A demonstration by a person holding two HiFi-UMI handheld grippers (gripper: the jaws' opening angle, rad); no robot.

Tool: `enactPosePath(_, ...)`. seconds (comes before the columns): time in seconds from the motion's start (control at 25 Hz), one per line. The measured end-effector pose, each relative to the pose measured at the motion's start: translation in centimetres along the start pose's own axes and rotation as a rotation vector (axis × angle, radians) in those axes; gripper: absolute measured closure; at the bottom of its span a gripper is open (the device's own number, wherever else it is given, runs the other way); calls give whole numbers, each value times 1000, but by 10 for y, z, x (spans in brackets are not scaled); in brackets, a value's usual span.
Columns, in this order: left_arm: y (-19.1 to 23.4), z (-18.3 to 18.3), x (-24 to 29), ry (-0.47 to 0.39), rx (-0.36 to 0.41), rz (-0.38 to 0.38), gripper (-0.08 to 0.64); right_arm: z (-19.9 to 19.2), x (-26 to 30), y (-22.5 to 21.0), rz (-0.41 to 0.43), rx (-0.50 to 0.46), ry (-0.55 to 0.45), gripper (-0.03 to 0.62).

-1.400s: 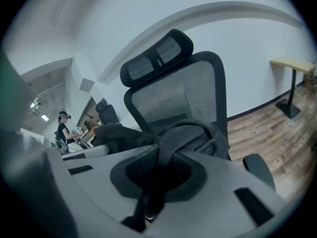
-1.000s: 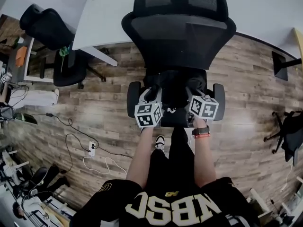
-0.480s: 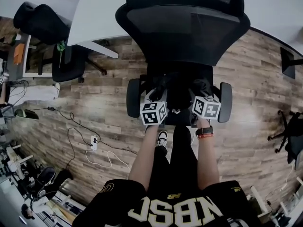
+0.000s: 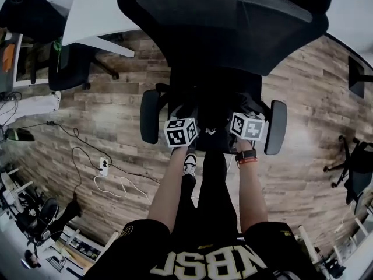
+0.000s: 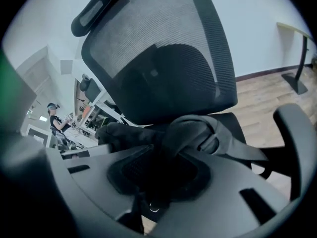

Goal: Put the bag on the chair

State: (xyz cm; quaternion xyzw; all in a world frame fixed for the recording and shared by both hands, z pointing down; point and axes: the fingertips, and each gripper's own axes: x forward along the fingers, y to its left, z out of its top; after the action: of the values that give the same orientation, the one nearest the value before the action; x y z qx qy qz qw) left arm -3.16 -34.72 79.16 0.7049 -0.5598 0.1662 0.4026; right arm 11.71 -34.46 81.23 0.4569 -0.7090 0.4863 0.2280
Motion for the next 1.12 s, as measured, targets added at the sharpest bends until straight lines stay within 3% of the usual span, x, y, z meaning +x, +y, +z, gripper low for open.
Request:
enactPosePath(0.24, 20, -29, 38, 46, -14, 4, 422, -23, 35, -30, -22, -19, 57, 511)
enactPosePath(0.44, 43, -47, 57, -18, 10, 96, 420, -37, 61, -60, -63, -127, 61, 523)
enactPosePath(0.68, 84, -43, 73, -36, 19, 174, 387, -43, 71, -102, -151, -133, 101, 500)
enactPosePath(0.88, 105, -43, 86, 3, -7, 179, 332, -42, 62, -121, -231, -150, 136, 444)
enactPosePath(0.96, 106, -48, 86, 38, -28, 160, 218, -43, 58, -120, -240, -158, 147, 428)
enactPosePath(1.0, 105, -51, 85, 55, -30, 153, 204, -45, 56, -119, -242, -158, 157, 406)
enactPosePath(1.08, 102, -55, 80, 70, -22, 150, 197, -51, 54, -118, -241, -156, 175, 284)
enactPosePath(1.12, 100, -55, 77, 72, -22, 151, 193, -54, 54, -118, -241, -155, 178, 273)
